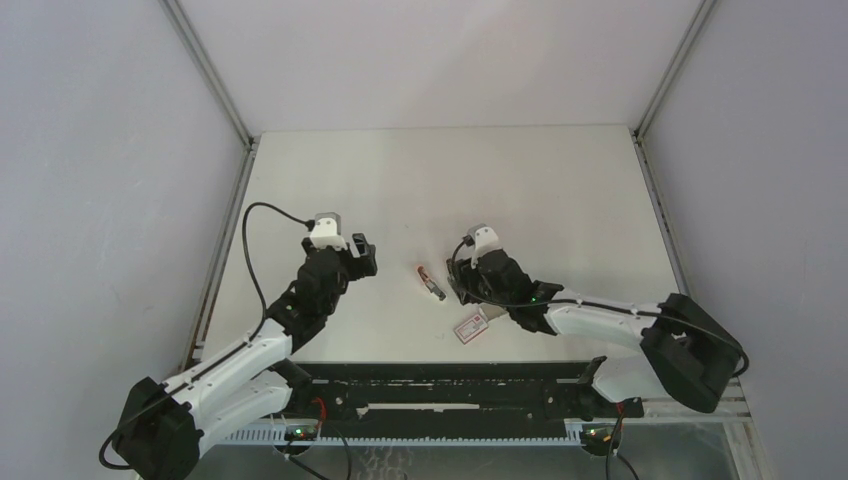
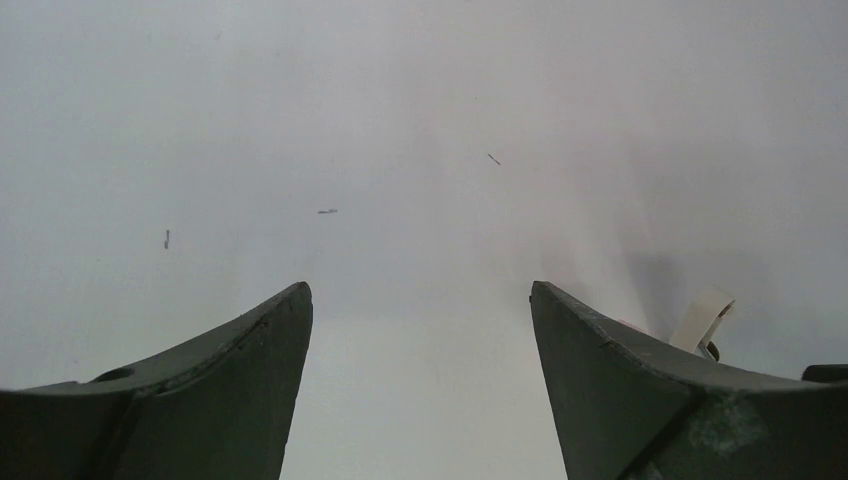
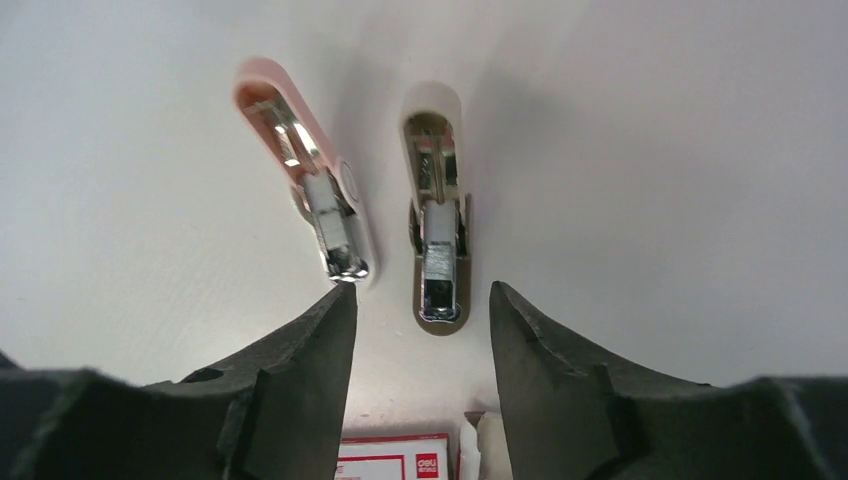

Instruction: Load the staples into the stapler

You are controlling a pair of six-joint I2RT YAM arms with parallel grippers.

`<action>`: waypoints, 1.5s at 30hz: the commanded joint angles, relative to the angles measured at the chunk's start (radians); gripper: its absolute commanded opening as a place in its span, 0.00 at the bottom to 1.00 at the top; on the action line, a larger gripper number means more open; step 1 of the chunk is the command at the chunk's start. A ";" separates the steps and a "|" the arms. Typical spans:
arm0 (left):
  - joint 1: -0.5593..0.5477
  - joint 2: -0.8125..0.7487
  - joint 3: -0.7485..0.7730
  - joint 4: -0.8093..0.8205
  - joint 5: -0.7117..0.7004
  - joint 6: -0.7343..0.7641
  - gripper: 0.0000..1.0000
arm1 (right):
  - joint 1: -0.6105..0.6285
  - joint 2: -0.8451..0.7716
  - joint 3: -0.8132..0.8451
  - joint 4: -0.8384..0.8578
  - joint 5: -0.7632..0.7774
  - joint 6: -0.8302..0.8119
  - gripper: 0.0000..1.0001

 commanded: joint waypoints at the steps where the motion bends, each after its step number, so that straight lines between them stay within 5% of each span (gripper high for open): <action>1: 0.002 -0.025 -0.017 0.027 0.006 -0.014 0.84 | -0.012 -0.101 0.009 -0.024 -0.027 0.023 0.51; 10: 0.001 -0.019 -0.018 0.030 0.001 -0.014 0.84 | -0.108 -0.002 0.083 -0.090 -0.161 0.052 0.34; 45: 0.002 -0.002 -0.015 0.033 -0.002 -0.013 0.84 | -0.173 0.165 0.140 -0.059 -0.190 0.071 0.33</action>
